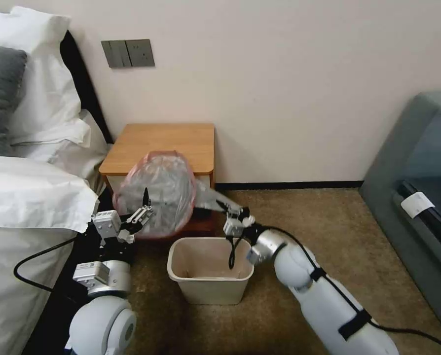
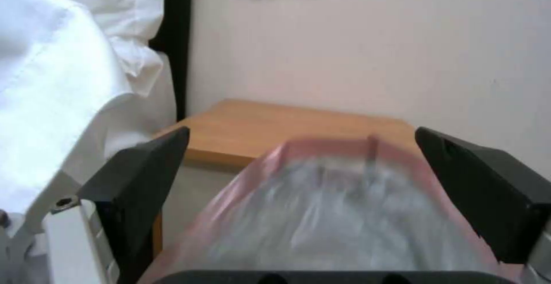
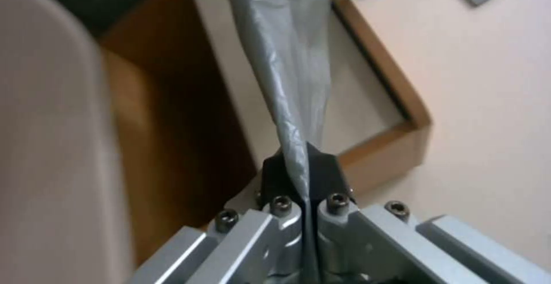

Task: Pick up the garbage bag from the table and place it over the trash can.

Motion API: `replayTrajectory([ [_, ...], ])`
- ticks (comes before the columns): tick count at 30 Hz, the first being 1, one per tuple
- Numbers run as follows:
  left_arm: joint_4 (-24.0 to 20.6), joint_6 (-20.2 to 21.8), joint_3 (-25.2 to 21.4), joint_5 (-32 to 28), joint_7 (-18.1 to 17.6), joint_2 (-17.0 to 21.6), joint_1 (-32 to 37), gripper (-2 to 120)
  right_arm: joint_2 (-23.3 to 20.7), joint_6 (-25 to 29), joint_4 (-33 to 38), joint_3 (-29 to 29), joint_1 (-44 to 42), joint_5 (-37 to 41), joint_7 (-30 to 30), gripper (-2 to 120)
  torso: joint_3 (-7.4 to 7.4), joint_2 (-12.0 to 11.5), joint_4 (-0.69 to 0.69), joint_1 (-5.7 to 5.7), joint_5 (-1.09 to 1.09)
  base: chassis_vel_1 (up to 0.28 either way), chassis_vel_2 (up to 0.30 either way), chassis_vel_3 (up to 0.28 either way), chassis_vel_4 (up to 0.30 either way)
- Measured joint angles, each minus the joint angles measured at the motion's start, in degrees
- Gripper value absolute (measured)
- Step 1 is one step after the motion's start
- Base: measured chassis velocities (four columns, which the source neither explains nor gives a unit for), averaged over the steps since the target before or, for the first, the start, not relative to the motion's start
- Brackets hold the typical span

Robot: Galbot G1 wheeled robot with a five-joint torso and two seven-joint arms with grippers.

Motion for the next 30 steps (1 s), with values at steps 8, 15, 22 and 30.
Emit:
replayTrajectory([
  [8, 0.7, 0.0, 0.7, 0.4, 0.0, -0.1, 0.0, 98, -2.1, 2.2, 3.0, 1.5, -8.6, -2.1, -0.9, 0, 0.0, 0.0, -0.01, 0.0, 0.01, 0.0, 0.0, 0.0, 0.0],
  [15, 0.9, -0.2, 1.1, 1.3, 0.0, -0.1, 0.1, 98, -2.0, 3.1, 4.0, 3.2, -10.7, -2.6, -1.1, 0, 0.01, 0.0, 0.0, 0.0, 0.0, 0.0, 0.0, 0.0, 0.0],
  [22, 0.9, -0.4, 1.2, 1.8, 0.0, -0.1, 0.3, 98, -1.7, 4.3, 4.4, 3.6, -12.5, -0.9, -1.7, 0, 0.01, 0.0, 0.0, 0.0, 0.0, 0.0, 0.0, 0.0, 0.0],
  [30, 1.3, -0.4, 1.5, 2.4, 0.0, -0.3, 0.2, 98, -2.0, 4.9, 5.5, 3.6, -13.2, 1.8, -3.2, 23, 0.01, 0.0, 0.0, 0.0, 0.0, 0.0, 0.0, 0.0, 0.0],
])
